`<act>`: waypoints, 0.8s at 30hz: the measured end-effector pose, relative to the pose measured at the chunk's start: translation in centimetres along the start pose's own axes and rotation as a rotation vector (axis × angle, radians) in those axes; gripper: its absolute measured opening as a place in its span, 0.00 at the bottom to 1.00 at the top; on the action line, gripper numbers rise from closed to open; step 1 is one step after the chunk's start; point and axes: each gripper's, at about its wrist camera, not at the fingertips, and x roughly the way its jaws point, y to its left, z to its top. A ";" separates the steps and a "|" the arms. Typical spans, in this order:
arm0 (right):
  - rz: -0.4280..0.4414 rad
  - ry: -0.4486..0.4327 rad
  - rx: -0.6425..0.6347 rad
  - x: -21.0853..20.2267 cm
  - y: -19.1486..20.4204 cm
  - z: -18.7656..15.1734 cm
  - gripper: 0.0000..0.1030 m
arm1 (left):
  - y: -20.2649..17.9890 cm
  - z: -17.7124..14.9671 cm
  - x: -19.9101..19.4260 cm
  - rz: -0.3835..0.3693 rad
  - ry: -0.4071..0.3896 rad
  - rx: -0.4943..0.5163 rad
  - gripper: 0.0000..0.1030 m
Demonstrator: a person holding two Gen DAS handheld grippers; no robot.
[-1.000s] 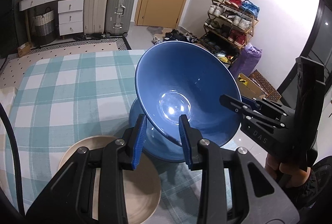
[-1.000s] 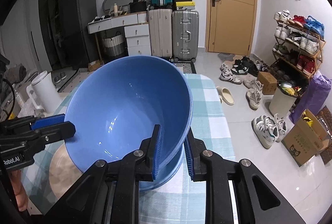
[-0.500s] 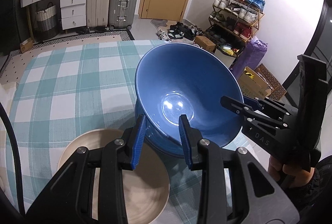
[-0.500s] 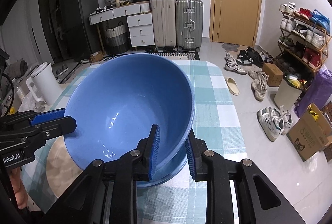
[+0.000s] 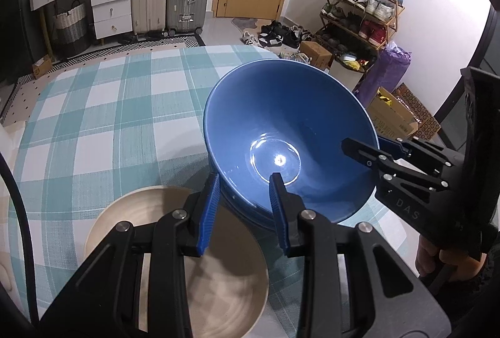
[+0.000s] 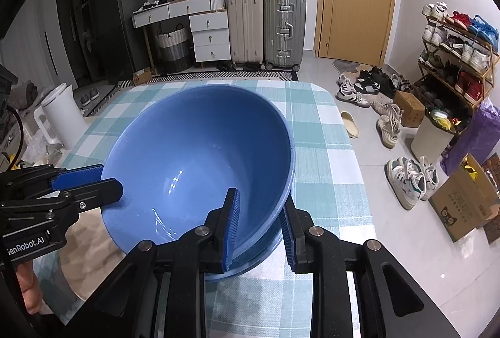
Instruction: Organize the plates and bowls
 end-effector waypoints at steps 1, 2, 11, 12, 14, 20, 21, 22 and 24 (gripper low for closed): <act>-0.001 0.002 0.000 0.1 0.1 -0.1 0.24 | 0.0 0.0 0.2 0.003 0.002 0.004 0.27; -0.004 0.005 -0.002 0.2 0.1 0.0 0.24 | 0.0 0.0 0.5 0.006 0.004 0.009 0.27; -0.024 0.018 -0.013 0.8 0.2 -0.4 0.25 | -0.2 -0.5 2.3 0.032 0.026 0.036 0.27; -0.026 0.018 -0.015 0.9 0.2 -0.4 0.25 | -0.2 -0.6 2.6 0.032 0.030 0.039 0.27; -0.028 0.023 -0.014 1.2 0.0 -0.6 0.25 | -0.3 -0.7 3.0 0.035 0.039 0.042 0.27; -0.047 0.020 -0.029 1.5 0.2 -0.9 0.26 | -0.2 -0.8 4.2 0.037 0.059 0.047 0.27; -0.049 0.019 -0.029 1.5 0.3 -1.0 0.26 | -0.2 -0.8 4.4 0.040 0.060 0.050 0.27; -0.050 0.019 -0.030 1.6 0.3 -1.0 0.26 | -0.2 -0.9 4.4 0.042 0.059 0.052 0.27; -0.054 0.017 -0.034 1.6 0.5 -1.2 0.27 | -0.1 -0.9 4.6 0.045 0.060 0.053 0.27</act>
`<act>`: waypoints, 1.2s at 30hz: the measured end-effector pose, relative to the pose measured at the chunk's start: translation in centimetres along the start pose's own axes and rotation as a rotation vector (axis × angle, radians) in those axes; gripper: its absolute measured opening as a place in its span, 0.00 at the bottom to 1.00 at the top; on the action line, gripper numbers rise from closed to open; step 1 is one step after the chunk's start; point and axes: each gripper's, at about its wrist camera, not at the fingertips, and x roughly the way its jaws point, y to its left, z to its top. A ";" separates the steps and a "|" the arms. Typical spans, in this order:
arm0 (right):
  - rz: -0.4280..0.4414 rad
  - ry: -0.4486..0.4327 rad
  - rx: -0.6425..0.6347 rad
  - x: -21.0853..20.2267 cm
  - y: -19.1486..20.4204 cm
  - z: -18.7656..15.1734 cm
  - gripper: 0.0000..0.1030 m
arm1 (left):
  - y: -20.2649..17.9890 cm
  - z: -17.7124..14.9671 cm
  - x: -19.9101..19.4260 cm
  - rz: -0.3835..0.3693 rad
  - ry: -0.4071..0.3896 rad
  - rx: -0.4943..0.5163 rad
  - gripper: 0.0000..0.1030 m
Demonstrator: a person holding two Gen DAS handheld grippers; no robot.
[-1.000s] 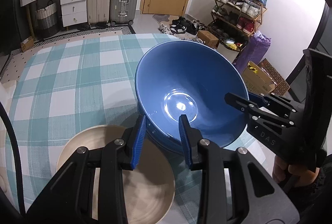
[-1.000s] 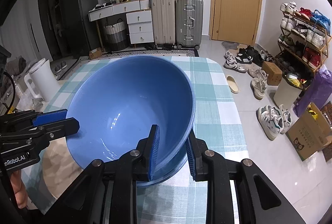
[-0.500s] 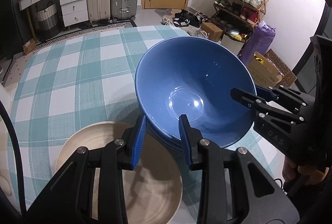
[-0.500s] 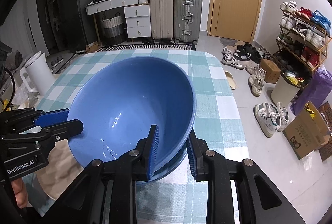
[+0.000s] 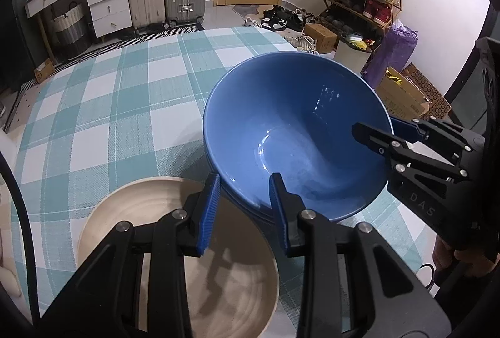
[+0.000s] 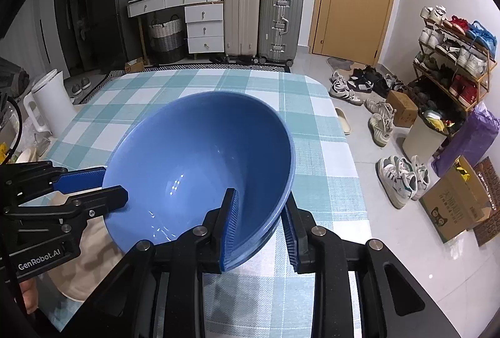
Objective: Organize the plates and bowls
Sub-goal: 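Open both tools to release the nested bowls, then close the left tool on the nested bowls' rim while the right tool grips it too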
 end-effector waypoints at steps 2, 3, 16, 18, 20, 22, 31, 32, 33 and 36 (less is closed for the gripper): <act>-0.002 -0.002 -0.008 0.0 0.2 -0.1 0.28 | 0.1 -0.1 0.1 -0.001 0.002 -0.001 0.27; -0.003 -0.002 -0.013 0.0 0.3 -0.1 0.30 | 0.1 -0.1 0.1 -0.001 0.001 0.001 0.27; -0.018 0.010 -0.018 0.1 0.2 -0.5 0.32 | 0.5 -0.4 0.1 -0.027 0.010 0.001 0.33; -0.010 0.003 -0.018 -0.1 0.0 -0.6 0.38 | 0.9 -0.3 0.1 -0.025 0.012 -0.001 0.39; -0.008 -0.004 -0.022 -0.4 -0.1 -0.6 0.39 | 1.4 -0.3 0.0 -0.021 0.010 -0.011 0.47; -0.010 -0.005 -0.018 -0.5 -0.2 -0.6 0.42 | 1.7 -0.2 -0.1 -0.030 0.006 -0.015 0.56; 0.023 -0.027 0.046 -0.6 -1.0 -0.7 0.89 | 2.6 0.3 -0.5 -0.010 -0.031 -0.007 0.99; 0.029 -0.034 0.058 -0.6 -1.2 -0.7 0.92 | 2.8 0.4 -0.5 -0.020 -0.039 -0.017 0.99; 0.035 -0.037 0.071 -0.5 -1.5 -0.7 0.97 | 3.0 0.5 -0.4 -0.024 -0.038 -0.023 0.99; 0.051 -0.040 0.116 -0.2 -2.2 -0.8 0.99 | 3.5 0.9 0.1 -0.030 -0.030 -0.047 0.99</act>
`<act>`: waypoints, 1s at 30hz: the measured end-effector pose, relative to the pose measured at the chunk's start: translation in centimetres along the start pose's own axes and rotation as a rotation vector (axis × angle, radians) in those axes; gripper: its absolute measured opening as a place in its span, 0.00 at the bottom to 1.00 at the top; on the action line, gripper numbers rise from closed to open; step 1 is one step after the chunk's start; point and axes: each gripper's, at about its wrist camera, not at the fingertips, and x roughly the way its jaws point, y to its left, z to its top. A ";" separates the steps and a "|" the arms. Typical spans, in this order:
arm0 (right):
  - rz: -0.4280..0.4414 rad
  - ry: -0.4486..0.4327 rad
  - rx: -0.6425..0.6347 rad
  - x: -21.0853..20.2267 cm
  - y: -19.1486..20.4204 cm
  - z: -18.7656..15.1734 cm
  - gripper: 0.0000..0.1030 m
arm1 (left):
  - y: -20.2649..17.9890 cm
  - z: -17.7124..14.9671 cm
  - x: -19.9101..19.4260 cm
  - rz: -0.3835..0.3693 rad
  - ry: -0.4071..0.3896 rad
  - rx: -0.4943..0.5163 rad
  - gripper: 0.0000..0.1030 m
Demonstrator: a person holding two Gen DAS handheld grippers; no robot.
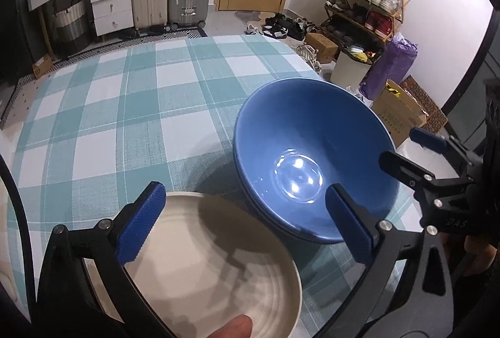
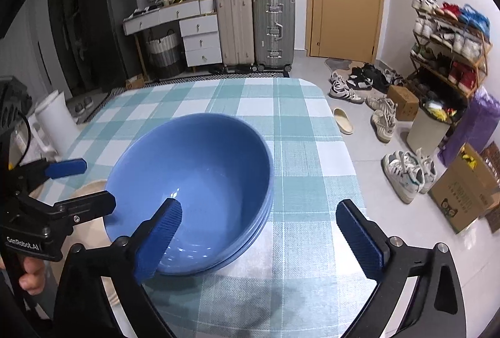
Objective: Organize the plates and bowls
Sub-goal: 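Close the left tool on the nested bowls' rim while the right tool grips it too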
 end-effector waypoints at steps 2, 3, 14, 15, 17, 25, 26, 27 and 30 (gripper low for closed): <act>0.001 0.012 0.026 0.4 -0.5 -0.1 0.99 | 0.4 0.2 0.5 -0.002 0.007 -0.019 0.99; 0.002 0.020 0.034 0.7 -0.7 -0.2 0.99 | 0.7 0.2 0.8 -0.005 0.007 -0.033 0.99; 0.137 0.043 0.170 2.7 -2.5 -1.4 0.99 | 2.6 0.9 4.2 -0.066 0.050 -0.139 0.88; 0.145 0.043 0.175 2.8 -2.6 -1.4 0.99 | 2.6 0.9 4.4 -0.069 0.054 -0.138 0.86; 0.164 0.047 0.186 3.2 -2.6 -1.5 0.98 | 2.4 1.0 5.0 -0.090 0.064 -0.141 0.79; 0.221 0.092 0.205 4.4 -2.5 -1.7 0.75 | 1.5 0.9 6.2 -0.112 0.074 -0.127 0.65; 0.217 0.095 0.204 4.4 -2.5 -1.8 0.74 | 1.5 0.8 6.3 -0.109 0.077 -0.128 0.64; 0.223 0.097 0.201 4.4 -2.4 -1.9 0.73 | 1.4 0.8 6.4 -0.109 0.078 -0.127 0.62; 0.228 0.095 0.192 4.4 -2.1 -1.9 0.66 | 1.1 0.7 6.6 -0.118 0.087 -0.123 0.55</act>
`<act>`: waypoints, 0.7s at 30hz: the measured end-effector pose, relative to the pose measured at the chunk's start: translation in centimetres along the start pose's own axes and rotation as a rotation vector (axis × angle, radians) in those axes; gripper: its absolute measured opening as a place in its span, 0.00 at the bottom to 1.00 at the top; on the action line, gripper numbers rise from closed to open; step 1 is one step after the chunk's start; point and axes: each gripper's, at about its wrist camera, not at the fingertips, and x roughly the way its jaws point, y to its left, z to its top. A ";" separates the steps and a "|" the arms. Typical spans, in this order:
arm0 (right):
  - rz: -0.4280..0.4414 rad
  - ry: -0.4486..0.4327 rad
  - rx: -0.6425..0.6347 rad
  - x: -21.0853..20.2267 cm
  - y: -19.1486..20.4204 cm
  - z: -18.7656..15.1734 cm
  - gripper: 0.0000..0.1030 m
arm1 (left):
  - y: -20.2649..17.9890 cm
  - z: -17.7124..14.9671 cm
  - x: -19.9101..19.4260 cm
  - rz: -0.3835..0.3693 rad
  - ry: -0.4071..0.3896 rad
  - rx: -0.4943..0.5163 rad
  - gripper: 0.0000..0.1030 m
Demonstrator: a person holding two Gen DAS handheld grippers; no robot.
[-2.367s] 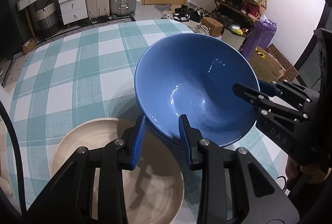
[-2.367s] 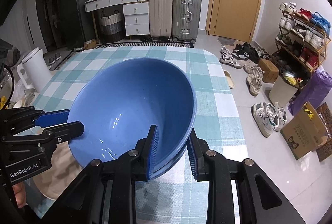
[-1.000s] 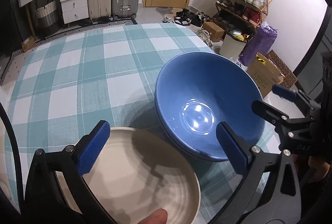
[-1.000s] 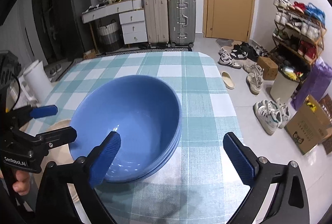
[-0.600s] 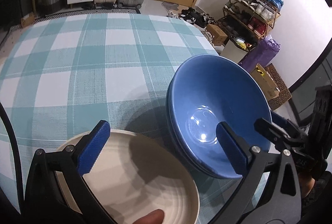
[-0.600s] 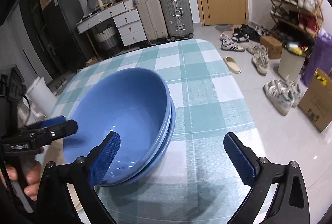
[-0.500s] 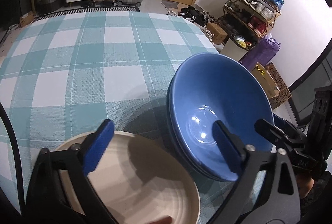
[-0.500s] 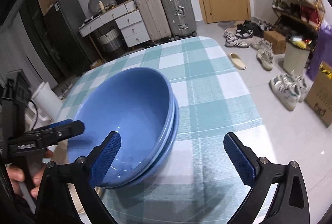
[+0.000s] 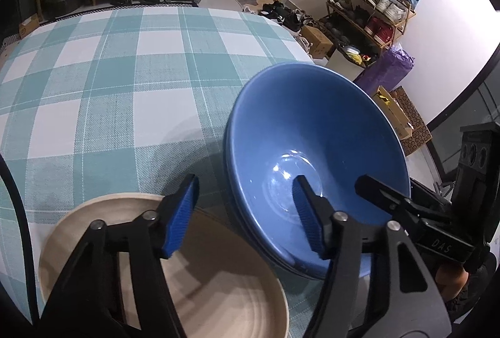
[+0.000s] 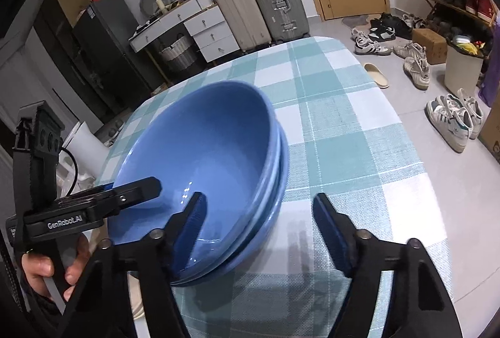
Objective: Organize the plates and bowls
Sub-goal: 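Close the left tool on the nested bowls' rim while the right tool grips it too, then lift the nested blue bowls with both tools and carry them over the cream plates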
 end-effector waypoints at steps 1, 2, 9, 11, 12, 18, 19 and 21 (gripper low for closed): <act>-0.001 0.000 0.000 0.0 0.1 0.0 0.65 | -0.1 0.0 0.1 -0.004 0.002 0.004 0.51; 0.002 -0.001 -0.002 0.0 0.1 -0.1 0.61 | -0.2 -0.1 0.1 -0.006 0.005 0.008 0.45; -0.004 -0.008 -0.020 -0.1 0.8 0.0 0.44 | -0.8 -0.2 0.5 0.001 0.021 0.032 0.31; -0.012 -0.010 -0.019 -0.2 0.8 0.0 0.42 | -0.9 -0.3 0.4 0.008 0.020 0.040 0.31; -0.016 -0.012 -0.019 -0.2 0.8 0.0 0.41 | -1.0 -0.3 0.5 0.014 0.019 0.048 0.31; -0.046 -0.018 -0.044 -0.4 1.2 -0.1 0.40 | -1.3 -0.1 0.4 0.037 0.009 0.068 0.31; -0.047 -0.020 -0.045 -0.4 1.2 -0.1 0.40 | -1.3 -0.2 0.2 0.037 0.006 0.068 0.31; -0.048 -0.024 -0.047 -0.5 1.3 -0.1 0.40 | -1.4 -0.1 -0.1 0.040 0.000 0.071 0.31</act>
